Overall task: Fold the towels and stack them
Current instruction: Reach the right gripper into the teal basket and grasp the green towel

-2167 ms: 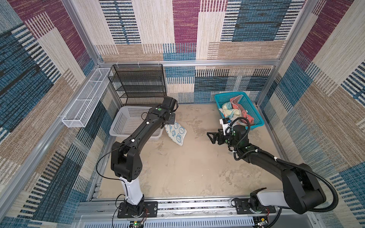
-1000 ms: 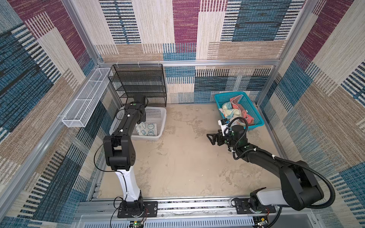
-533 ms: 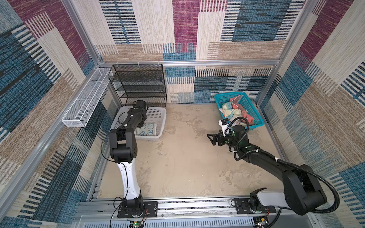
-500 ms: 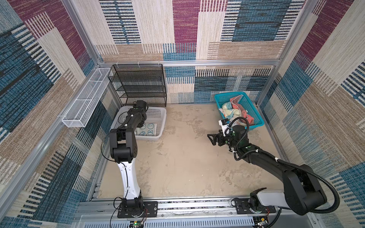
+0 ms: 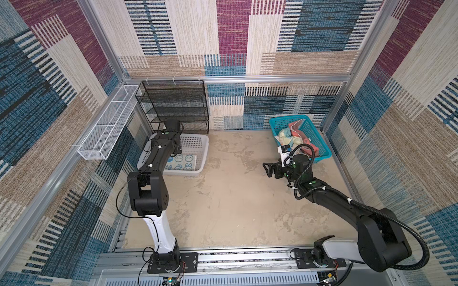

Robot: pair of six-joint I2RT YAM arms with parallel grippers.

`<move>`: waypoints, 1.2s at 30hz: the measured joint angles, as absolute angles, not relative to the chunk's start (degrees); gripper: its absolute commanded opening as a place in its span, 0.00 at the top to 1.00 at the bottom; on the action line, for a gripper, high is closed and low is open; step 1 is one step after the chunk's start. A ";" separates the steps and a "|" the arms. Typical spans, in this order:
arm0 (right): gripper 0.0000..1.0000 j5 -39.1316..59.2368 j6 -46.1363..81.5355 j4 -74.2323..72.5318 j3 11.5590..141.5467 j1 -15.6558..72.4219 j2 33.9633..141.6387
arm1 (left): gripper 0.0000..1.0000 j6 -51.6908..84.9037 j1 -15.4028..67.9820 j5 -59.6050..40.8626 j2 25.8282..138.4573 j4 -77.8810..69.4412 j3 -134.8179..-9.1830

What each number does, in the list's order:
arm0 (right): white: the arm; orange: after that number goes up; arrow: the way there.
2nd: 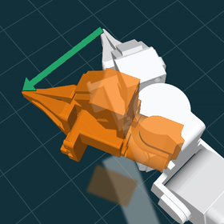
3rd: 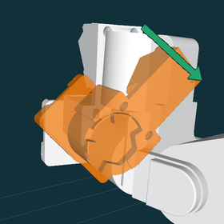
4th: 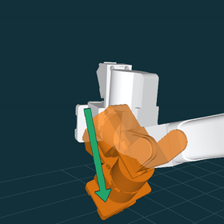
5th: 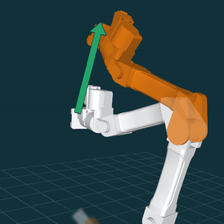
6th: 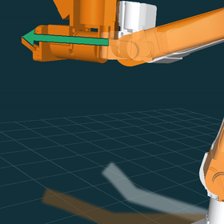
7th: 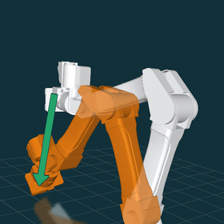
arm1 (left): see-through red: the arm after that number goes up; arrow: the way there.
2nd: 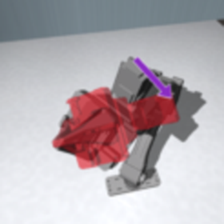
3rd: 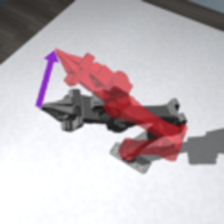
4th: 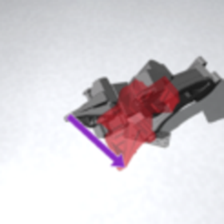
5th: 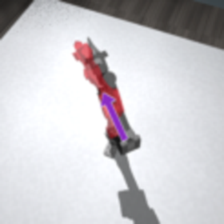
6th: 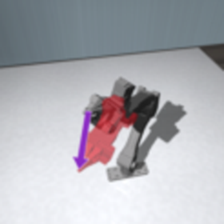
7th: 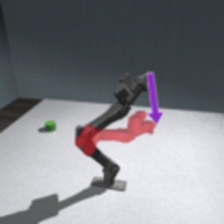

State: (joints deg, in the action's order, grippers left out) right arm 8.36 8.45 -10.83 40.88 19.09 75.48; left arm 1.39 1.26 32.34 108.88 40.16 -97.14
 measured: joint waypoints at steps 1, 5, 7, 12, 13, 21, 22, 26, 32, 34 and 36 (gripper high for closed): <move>0.00 6.90 9.19 -10.83 41.19 19.05 75.48 | 0.01 1.52 1.98 30.98 107.42 40.14 -96.23; 0.00 0.86 12.29 -9.74 41.93 18.98 74.87 | 0.01 2.63 4.80 26.00 102.43 40.10 -92.62; 0.00 -1.58 13.50 -9.32 41.98 18.98 74.04 | 0.01 3.64 6.50 22.39 99.77 39.77 -90.89; 0.00 -7.29 14.90 -6.11 45.89 18.87 74.54 | 0.01 6.31 14.00 15.59 94.11 38.39 -86.41; 0.00 -8.08 14.92 -5.50 47.07 18.74 75.26 | 0.01 6.96 15.73 14.37 93.56 38.06 -85.71; 0.00 -12.29 14.90 2.68 59.13 15.33 83.00 | 0.02 11.55 26.06 8.14 92.14 33.85 -78.30; 0.00 -12.49 15.11 3.11 60.53 14.13 84.07 | 0.01 12.05 27.40 8.08 92.18 33.21 -77.34; 0.00 -12.38 16.62 5.72 66.11 9.45 88.99 | 0.02 13.39 31.42 7.14 92.49 30.15 -74.15; 0.06 -10.92 17.93 9.54 73.89 6.55 97.03 | 0.03 14.83 34.09 5.65 94.11 26.98 -72.14; 0.08 -10.94 18.22 10.39 75.75 5.67 99.20 | 0.03 15.05 34.39 5.65 94.54 26.17 -72.12; 0.09 -10.94 18.65 11.07 76.90 4.93 100.79 | 0.03 15.46 34.61 5.63 94.87 26.00 -72.12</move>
State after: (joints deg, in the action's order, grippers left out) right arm -10.94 18.65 11.07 76.90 4.93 100.79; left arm 15.46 34.61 5.63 94.87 26.00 -72.12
